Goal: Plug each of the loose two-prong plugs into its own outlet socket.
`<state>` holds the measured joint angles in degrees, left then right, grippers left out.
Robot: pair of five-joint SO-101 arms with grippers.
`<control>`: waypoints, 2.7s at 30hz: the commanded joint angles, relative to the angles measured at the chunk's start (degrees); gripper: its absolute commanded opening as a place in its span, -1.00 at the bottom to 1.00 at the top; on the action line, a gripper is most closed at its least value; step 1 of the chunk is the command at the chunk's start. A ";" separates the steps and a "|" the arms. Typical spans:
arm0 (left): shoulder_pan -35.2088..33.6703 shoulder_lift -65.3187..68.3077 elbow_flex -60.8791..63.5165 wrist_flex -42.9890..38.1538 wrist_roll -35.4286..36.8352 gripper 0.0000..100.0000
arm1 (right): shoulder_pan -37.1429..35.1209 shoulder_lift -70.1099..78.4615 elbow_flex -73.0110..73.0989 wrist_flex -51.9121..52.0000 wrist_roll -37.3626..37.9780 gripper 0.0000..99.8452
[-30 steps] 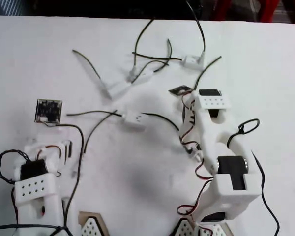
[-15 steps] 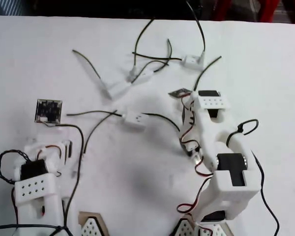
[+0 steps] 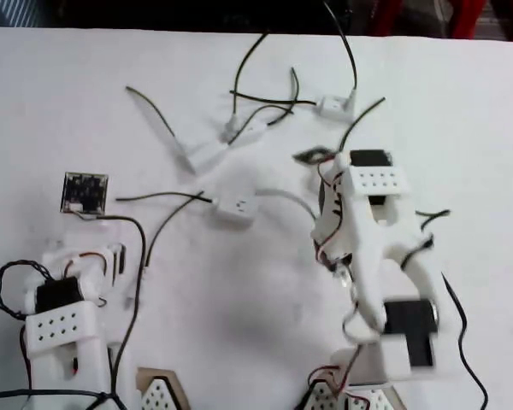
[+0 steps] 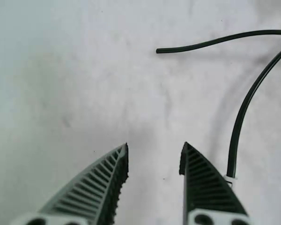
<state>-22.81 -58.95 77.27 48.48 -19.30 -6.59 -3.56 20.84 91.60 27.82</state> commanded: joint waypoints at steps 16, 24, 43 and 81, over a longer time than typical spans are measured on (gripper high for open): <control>8.22 -1.36 -3.69 -6.33 7.21 -0.63 | -20.79 -38.99 16.35 -24.66 -18.02 -0.97; 14.90 -1.36 -14.33 -6.33 16.00 -0.63 | -25.54 -56.40 36.31 -48.31 -29.01 -0.97; 43.91 -1.36 -20.13 -5.89 10.55 -0.64 | -33.98 -87.78 57.76 -51.56 -30.33 -0.97; 28.79 25.45 -39.82 3.60 -14.33 -0.48 | 3.74 -89.36 60.75 -69.93 -46.07 -0.97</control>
<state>6.55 -45.67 47.82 50.68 -27.74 -5.71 -92.09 82.02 23.74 -16.66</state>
